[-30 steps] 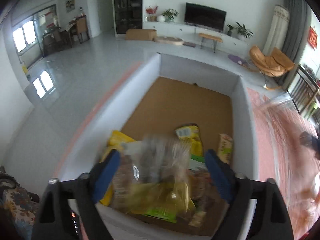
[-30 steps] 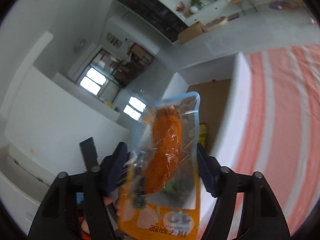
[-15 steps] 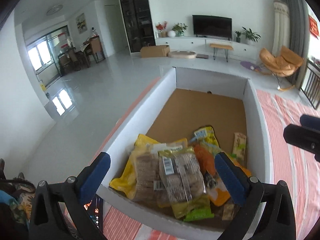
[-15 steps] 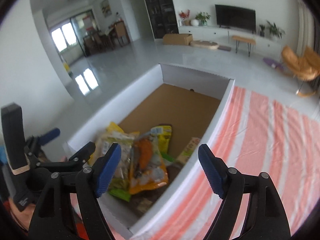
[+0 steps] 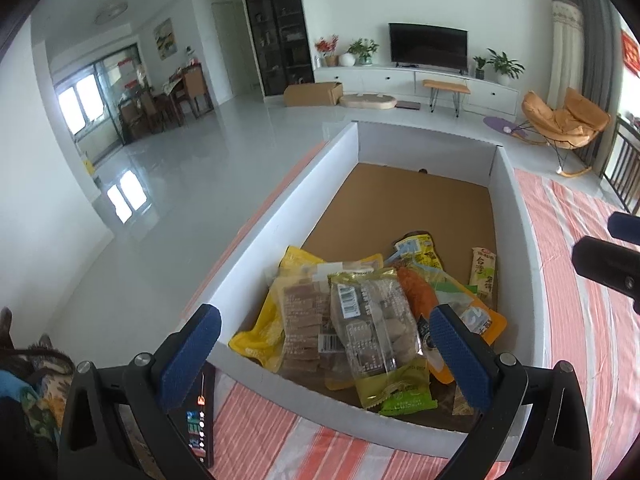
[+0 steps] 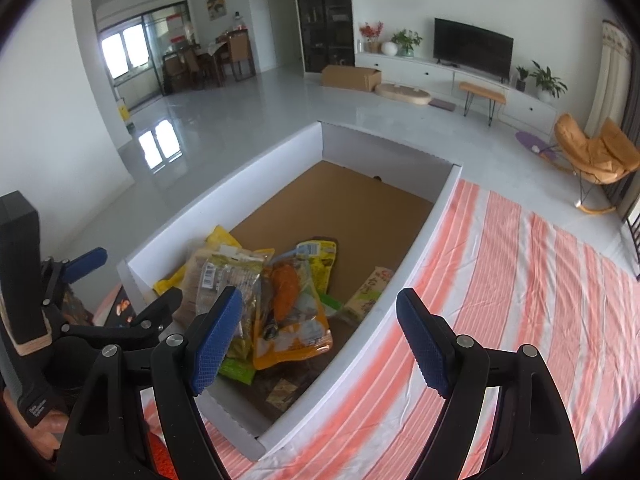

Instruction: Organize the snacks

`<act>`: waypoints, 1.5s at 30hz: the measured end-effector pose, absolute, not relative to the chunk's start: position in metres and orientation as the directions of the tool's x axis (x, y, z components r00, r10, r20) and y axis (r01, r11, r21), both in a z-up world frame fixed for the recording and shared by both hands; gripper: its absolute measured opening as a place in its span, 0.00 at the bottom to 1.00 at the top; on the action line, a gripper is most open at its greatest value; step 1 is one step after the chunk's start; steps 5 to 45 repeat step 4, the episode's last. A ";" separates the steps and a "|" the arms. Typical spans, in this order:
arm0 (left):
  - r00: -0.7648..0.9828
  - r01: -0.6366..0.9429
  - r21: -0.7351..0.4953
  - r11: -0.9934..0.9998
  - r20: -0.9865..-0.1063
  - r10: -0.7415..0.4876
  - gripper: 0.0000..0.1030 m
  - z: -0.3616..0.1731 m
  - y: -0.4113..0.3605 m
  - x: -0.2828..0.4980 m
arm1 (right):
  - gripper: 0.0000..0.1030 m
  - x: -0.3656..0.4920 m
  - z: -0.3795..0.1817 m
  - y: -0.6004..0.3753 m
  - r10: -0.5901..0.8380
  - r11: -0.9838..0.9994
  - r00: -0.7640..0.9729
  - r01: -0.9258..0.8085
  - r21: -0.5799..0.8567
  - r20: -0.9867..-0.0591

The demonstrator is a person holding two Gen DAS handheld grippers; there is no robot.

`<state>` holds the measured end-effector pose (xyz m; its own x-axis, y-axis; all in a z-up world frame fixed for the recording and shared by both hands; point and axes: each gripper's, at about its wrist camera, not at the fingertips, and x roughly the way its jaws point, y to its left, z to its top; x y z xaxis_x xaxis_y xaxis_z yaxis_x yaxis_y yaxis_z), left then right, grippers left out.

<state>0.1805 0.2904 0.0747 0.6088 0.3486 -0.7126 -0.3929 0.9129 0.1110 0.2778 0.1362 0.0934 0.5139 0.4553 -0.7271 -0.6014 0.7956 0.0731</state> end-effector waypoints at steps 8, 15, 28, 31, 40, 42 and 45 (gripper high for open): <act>0.601 -0.419 0.111 0.901 -0.710 0.367 1.00 0.073 0.293 0.174 | 0.80 0.275 0.091 0.140 0.457 0.789 0.510 -0.611 0.067 -0.729; 0.601 -0.419 0.111 0.901 -0.710 0.367 1.00 0.073 0.293 0.174 | 0.80 0.275 0.091 0.140 0.457 0.789 0.510 -0.611 0.067 -0.729; 0.601 -0.419 0.111 0.901 -0.710 0.367 1.00 0.073 0.293 0.174 | 0.80 0.275 0.091 0.140 0.457 0.789 0.510 -0.611 0.067 -0.729; 0.601 -0.419 0.111 0.901 -0.710 0.367 1.00 0.073 0.293 0.174 | 0.80 0.275 0.091 0.140 0.457 0.789 0.510 -0.611 0.067 -0.729; 0.601 -0.419 0.111 0.901 -0.710 0.367 1.00 0.073 0.293 0.174 | 0.80 0.275 0.091 0.140 0.457 0.789 0.510 -0.611 0.067 -0.729; 0.601 -0.419 0.111 0.901 -0.710 0.367 1.00 0.073 0.293 0.174 | 0.80 0.275 0.091 0.140 0.457 0.789 0.510 -0.611 0.067 -0.729; 0.601 -0.419 0.111 0.901 -0.710 0.367 1.00 0.073 0.293 0.174 | 0.80 0.275 0.091 0.140 0.457 0.789 0.510 -0.611 0.067 -0.729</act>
